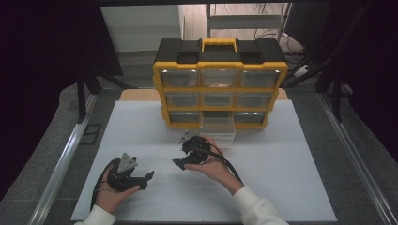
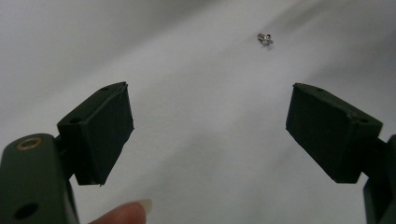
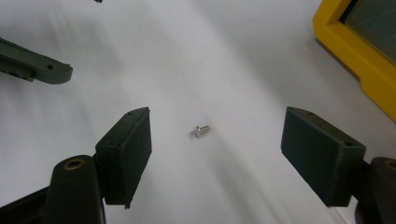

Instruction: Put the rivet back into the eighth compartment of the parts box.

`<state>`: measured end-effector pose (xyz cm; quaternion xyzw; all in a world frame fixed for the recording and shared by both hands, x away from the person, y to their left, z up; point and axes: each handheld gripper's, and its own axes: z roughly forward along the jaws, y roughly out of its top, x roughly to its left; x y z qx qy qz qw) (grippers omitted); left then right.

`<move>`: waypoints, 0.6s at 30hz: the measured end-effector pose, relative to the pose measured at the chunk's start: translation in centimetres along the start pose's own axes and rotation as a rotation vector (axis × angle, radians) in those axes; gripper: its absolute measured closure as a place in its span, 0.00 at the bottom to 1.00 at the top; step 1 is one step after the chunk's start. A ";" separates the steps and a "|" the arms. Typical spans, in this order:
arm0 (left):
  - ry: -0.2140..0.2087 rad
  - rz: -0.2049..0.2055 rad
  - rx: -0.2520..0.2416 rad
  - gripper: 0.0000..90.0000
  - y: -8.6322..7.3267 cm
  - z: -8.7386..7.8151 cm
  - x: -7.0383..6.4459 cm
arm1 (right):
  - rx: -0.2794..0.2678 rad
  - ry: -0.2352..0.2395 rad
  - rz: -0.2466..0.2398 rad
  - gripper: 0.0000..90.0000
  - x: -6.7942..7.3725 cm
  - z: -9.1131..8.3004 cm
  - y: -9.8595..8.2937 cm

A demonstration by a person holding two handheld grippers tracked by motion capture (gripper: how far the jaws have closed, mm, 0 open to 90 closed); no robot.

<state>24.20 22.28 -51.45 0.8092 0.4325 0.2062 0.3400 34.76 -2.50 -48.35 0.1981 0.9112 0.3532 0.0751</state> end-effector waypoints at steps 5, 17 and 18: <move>0.001 -0.001 0.001 0.17 0.0 0.0 0.0 | 0.013 0.000 -0.006 0.28 0.0 0.8 -0.1; 0.002 -0.005 0.003 0.17 -0.1 0.1 0.0 | 0.051 0.001 -0.016 0.28 0.2 2.4 -0.4; 0.002 -0.005 0.003 0.17 -0.1 0.1 0.0 | 0.054 0.001 -0.013 0.29 0.2 2.5 -0.5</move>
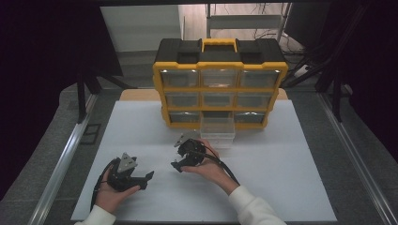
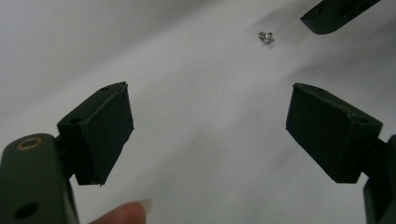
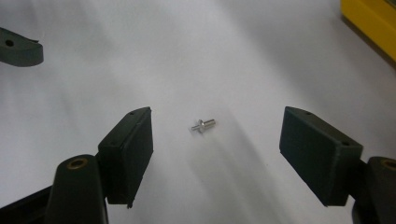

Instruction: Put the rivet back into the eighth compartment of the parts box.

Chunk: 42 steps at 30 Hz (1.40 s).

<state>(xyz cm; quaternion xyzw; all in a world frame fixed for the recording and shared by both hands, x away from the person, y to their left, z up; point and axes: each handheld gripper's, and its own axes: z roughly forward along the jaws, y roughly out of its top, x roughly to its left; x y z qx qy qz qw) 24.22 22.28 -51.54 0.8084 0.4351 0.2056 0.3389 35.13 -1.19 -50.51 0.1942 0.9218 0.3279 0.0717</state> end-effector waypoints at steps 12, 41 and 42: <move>0.002 -0.004 0.004 0.17 0.0 0.1 0.1 | 0.013 0.014 0.009 0.34 0.0 1.2 0.1; 0.000 -0.002 0.003 0.17 0.0 0.1 0.1 | 0.104 0.011 -0.036 0.84 0.4 3.0 1.0; 0.000 -0.001 0.004 0.17 0.0 0.1 0.1 | 0.105 0.010 -0.035 0.86 0.4 3.0 1.0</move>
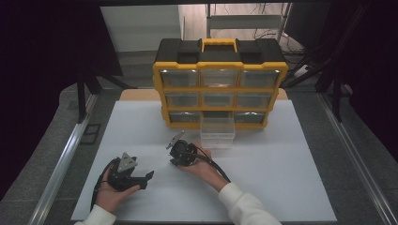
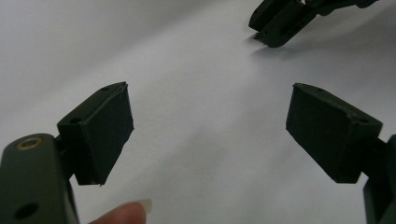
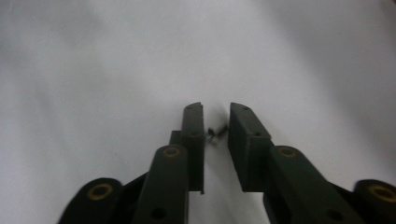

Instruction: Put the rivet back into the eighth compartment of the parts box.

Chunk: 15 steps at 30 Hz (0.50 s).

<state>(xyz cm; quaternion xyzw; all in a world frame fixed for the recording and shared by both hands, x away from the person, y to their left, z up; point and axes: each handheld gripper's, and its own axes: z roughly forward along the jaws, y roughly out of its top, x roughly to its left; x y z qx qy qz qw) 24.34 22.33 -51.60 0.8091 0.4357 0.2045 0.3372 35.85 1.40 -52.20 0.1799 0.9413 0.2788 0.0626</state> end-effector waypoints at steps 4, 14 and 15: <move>0.000 -0.002 -0.001 0.17 0.0 0.0 0.0 | 0.002 -0.001 0.010 0.90 -0.1 0.0 0.0; 0.001 -0.003 0.000 0.17 0.0 0.0 0.1 | 0.000 -0.002 0.003 0.91 0.0 0.0 0.0; 0.003 -0.003 0.000 0.17 0.0 0.0 0.1 | -0.001 -0.002 0.004 0.91 0.0 0.0 0.0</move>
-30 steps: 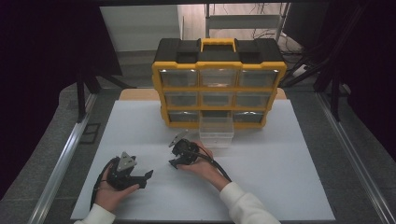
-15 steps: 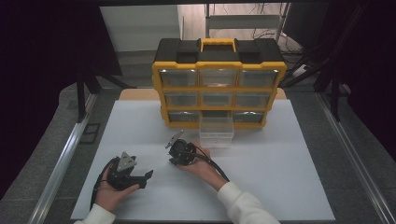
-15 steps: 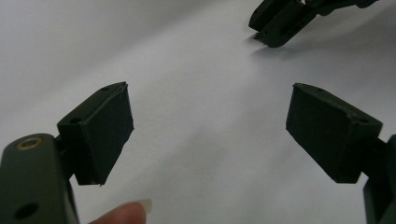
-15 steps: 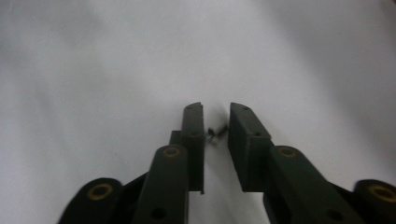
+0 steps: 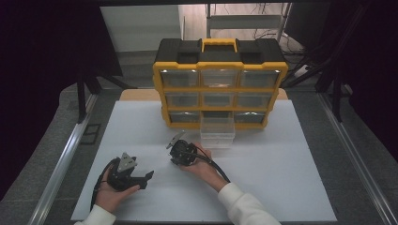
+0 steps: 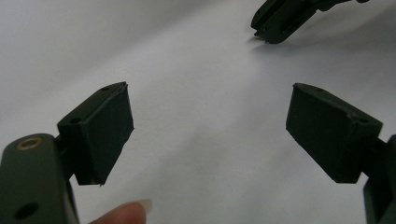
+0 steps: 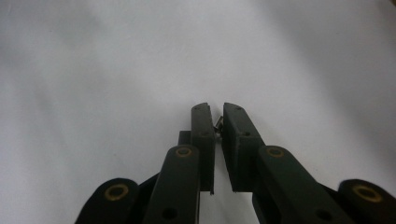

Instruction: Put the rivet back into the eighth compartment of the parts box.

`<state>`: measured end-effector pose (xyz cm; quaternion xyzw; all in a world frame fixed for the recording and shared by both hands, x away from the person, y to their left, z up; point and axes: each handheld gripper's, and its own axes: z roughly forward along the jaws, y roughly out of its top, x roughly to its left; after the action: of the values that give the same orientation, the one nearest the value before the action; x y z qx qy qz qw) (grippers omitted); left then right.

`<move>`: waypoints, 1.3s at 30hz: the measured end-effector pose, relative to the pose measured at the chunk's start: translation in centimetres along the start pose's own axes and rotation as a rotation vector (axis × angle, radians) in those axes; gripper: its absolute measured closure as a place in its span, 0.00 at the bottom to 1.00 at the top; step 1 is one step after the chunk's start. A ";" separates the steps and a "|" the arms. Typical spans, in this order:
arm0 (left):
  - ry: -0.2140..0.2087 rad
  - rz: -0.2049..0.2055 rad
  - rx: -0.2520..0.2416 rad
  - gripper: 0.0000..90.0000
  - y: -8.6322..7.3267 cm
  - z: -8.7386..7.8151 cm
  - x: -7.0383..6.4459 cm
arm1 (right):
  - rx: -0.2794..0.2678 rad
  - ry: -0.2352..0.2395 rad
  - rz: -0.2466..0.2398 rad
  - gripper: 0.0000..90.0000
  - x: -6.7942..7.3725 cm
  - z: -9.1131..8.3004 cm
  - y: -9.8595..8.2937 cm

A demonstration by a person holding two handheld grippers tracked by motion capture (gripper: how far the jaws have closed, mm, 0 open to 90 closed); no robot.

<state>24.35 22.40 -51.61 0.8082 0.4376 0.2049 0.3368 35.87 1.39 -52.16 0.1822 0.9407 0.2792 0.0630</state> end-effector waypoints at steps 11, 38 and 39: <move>0.000 0.001 0.000 0.17 0.0 0.0 0.0 | -0.034 0.002 0.013 0.91 -0.4 -1.3 0.0; 0.000 0.003 -0.002 0.17 0.0 -0.1 -0.1 | -0.141 0.022 0.048 0.91 -0.6 -6.3 -1.3; 0.000 0.003 -0.002 0.17 0.0 -0.1 -0.1 | -0.143 0.021 0.050 0.91 -0.7 -6.4 -1.3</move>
<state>24.27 22.37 -51.56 0.8083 0.4364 0.2059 0.3375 34.68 -3.05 -47.49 0.1977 0.9141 0.3490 0.0591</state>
